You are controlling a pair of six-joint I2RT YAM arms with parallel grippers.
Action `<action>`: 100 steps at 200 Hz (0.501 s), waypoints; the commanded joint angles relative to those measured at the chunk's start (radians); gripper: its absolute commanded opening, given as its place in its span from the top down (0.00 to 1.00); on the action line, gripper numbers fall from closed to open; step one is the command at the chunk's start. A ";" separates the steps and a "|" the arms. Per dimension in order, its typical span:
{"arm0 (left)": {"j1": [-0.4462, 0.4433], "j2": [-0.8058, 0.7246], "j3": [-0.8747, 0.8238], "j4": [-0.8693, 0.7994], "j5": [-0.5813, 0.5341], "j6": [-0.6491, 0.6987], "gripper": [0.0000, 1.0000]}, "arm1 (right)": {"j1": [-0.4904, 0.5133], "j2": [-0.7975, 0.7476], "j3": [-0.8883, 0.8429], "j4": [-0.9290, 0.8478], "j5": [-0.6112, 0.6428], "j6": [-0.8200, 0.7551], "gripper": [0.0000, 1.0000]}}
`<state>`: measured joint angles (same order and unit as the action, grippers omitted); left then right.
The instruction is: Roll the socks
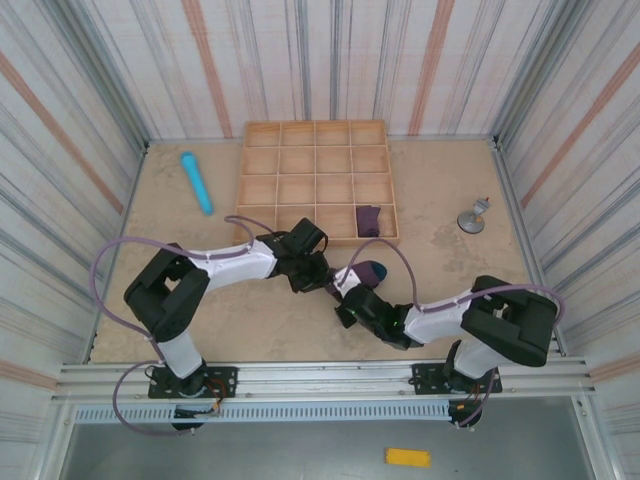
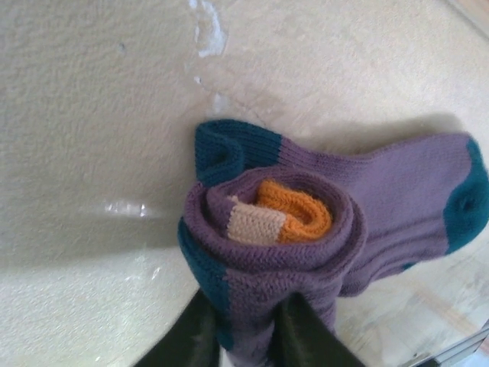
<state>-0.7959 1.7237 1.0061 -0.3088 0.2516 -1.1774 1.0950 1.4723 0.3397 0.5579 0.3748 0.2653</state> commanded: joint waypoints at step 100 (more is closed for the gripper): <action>-0.114 -0.171 0.023 -0.185 -0.352 0.033 0.34 | -0.318 -0.115 -0.155 -0.102 -0.512 0.492 1.00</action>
<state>-0.8883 1.6146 1.0271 -0.4606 0.0277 -1.1854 0.8112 1.3804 0.2321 0.6319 -0.0830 0.6132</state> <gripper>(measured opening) 0.685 0.138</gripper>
